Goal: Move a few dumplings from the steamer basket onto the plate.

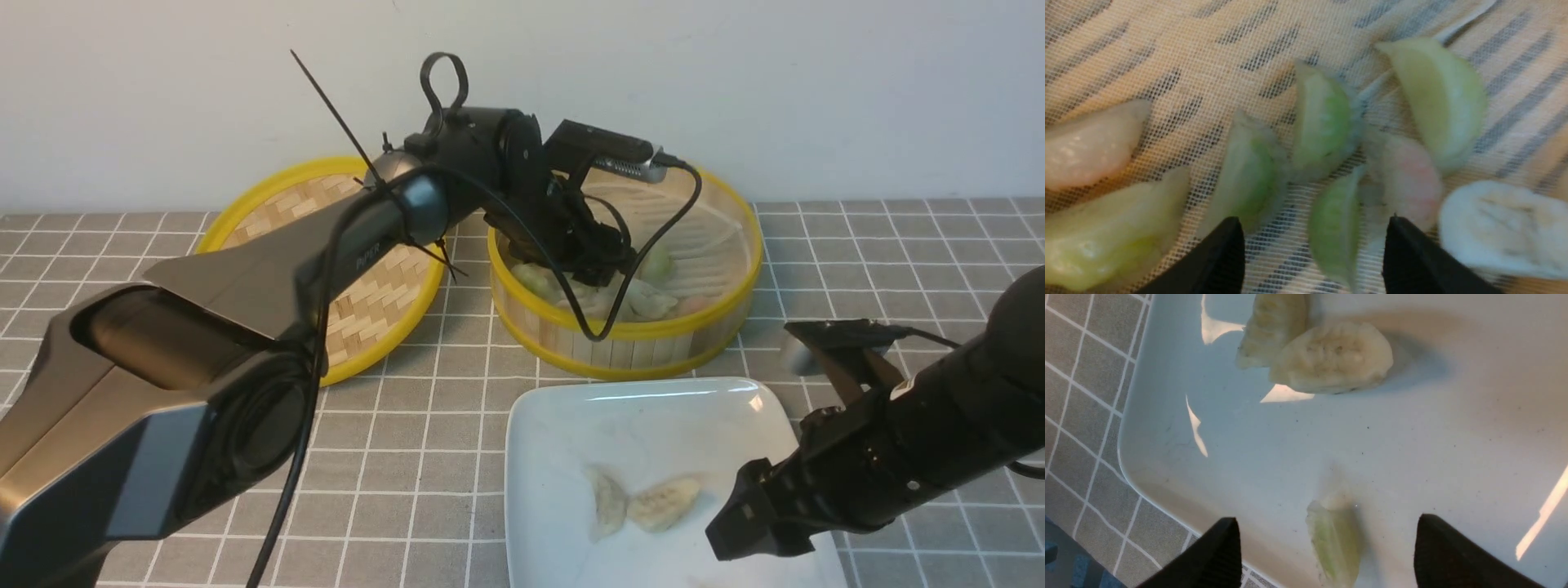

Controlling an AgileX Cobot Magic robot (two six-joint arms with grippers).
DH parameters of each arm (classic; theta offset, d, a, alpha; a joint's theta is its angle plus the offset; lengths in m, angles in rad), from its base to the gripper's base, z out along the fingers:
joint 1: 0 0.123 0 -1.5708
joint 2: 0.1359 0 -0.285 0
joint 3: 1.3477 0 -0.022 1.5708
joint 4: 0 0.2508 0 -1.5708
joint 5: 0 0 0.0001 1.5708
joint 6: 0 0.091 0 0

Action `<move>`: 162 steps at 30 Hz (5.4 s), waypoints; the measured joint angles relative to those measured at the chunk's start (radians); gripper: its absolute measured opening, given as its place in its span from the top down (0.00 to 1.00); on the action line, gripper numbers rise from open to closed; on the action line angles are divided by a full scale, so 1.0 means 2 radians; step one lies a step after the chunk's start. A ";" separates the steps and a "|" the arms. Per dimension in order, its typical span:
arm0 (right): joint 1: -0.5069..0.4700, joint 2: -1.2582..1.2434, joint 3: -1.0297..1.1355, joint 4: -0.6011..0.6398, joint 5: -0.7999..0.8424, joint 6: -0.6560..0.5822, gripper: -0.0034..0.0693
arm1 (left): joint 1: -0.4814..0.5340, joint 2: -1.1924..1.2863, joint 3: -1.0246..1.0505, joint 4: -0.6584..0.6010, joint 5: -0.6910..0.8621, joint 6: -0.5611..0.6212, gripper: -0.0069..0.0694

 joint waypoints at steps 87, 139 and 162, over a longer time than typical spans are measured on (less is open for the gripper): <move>0.000 -0.589 0.016 -0.092 -0.109 0.119 0.95 | -0.059 -0.242 0.200 0.029 0.228 -0.048 0.80; 0.000 -0.763 0.144 -0.290 -0.270 0.280 0.95 | -0.059 -1.066 0.804 0.038 -0.118 -0.028 0.92; 0.000 -0.763 0.144 -0.290 -0.267 0.280 0.95 | 0.220 -1.236 1.082 0.087 -0.180 -0.054 0.92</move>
